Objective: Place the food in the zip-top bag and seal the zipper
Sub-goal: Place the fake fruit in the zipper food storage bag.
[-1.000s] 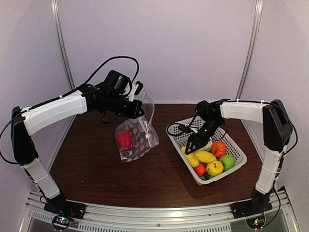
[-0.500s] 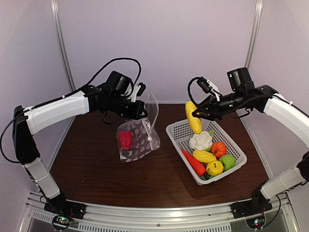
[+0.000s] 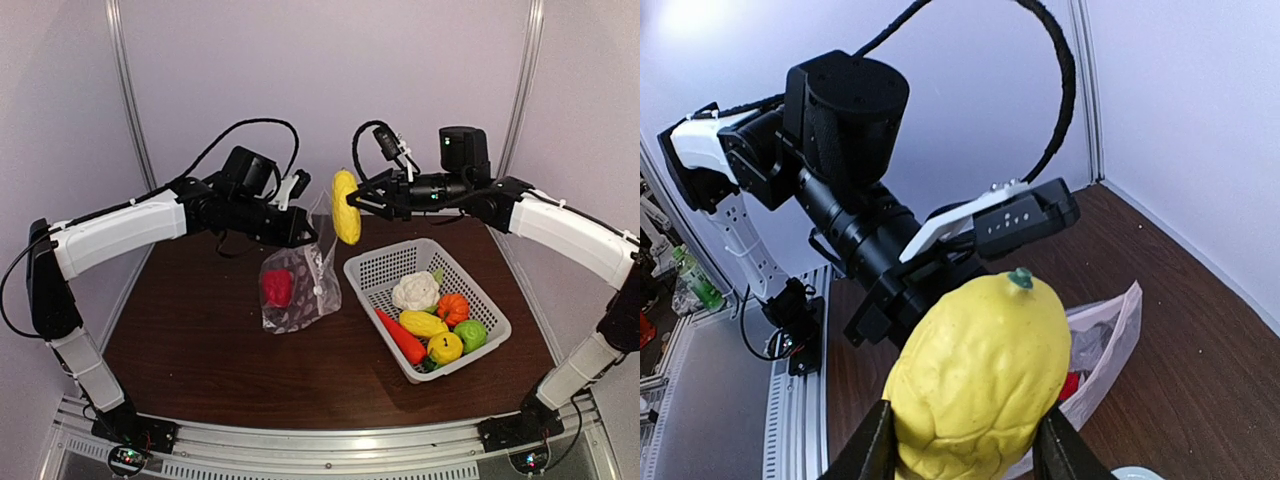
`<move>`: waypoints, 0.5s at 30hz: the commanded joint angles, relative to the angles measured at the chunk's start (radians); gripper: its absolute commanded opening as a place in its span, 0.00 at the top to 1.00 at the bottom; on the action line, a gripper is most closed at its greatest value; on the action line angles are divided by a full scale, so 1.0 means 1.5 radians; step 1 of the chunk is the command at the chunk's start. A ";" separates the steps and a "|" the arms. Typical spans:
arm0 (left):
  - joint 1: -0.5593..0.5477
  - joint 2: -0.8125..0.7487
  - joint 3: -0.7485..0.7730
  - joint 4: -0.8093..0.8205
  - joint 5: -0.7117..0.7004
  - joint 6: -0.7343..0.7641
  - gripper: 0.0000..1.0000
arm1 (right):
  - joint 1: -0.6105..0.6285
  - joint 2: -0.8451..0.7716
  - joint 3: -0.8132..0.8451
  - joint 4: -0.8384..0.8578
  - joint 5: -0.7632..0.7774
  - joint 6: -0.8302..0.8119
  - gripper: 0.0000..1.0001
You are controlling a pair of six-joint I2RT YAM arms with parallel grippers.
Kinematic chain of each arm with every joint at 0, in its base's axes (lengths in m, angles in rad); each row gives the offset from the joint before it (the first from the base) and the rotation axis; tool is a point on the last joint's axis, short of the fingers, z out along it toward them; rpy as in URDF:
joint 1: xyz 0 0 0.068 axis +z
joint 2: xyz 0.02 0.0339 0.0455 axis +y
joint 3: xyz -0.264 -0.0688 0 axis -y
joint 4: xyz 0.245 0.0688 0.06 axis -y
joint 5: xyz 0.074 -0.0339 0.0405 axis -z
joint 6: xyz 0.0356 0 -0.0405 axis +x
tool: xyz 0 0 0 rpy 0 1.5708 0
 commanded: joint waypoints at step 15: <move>-0.004 -0.028 0.032 0.025 0.067 -0.007 1.00 | 0.036 0.089 0.039 0.146 0.098 -0.086 0.71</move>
